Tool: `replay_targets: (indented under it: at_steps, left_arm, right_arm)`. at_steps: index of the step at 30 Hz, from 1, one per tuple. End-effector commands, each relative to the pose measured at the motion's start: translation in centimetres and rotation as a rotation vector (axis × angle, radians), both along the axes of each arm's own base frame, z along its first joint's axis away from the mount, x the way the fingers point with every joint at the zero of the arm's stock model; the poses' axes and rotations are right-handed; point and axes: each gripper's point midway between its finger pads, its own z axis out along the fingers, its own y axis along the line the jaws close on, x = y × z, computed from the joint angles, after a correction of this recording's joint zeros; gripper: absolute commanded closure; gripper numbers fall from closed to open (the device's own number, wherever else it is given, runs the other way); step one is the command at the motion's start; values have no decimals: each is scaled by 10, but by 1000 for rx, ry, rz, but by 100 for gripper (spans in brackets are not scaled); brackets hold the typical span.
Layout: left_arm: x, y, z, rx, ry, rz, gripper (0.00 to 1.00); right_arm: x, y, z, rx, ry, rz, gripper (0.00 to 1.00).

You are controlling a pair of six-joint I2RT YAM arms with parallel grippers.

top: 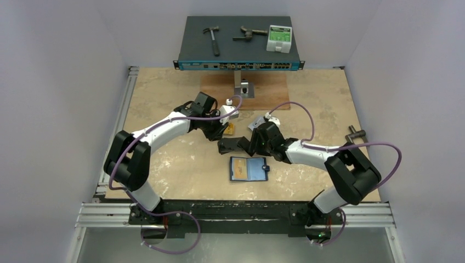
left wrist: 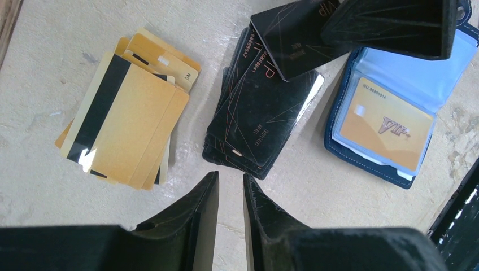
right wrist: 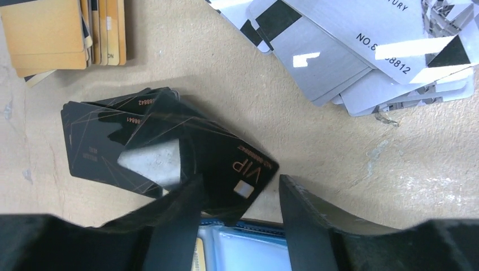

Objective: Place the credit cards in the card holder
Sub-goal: Move the credit card to the center of the board, then pick up the credit card from the center of the board.

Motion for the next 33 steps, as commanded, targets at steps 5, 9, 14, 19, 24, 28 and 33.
replay_targets:
  at_steps: [5, 9, 14, 19, 24, 28, 33]
  left_arm:
    - [7, -9, 14, -22, -50, -28, 79]
    - [3, -15, 14, -21, -55, -61, 79]
    - [2, -17, 16, -26, -42, -60, 79]
    - [-2, -16, 16, -34, -41, -68, 80]
    - [5, -16, 13, -13, -69, -75, 84]
    - [12, -16, 19, -9, -133, -95, 84]
    - [8, -18, 17, -3, -188, -162, 83]
  right_arm:
    - [6, 8, 19, 82, -46, -17, 43]
    - [6, 10, 12, 79, -30, -10, 43]
    - [2, 12, 5, 78, -5, 6, 35]
    - [11, 2, 32, 30, -90, 11, 31]
    - [18, 32, 44, 150, -97, 89, 33]
    - [23, 48, 37, 187, -71, 119, 32]
    - [28, 57, 25, 193, -55, 135, 30]
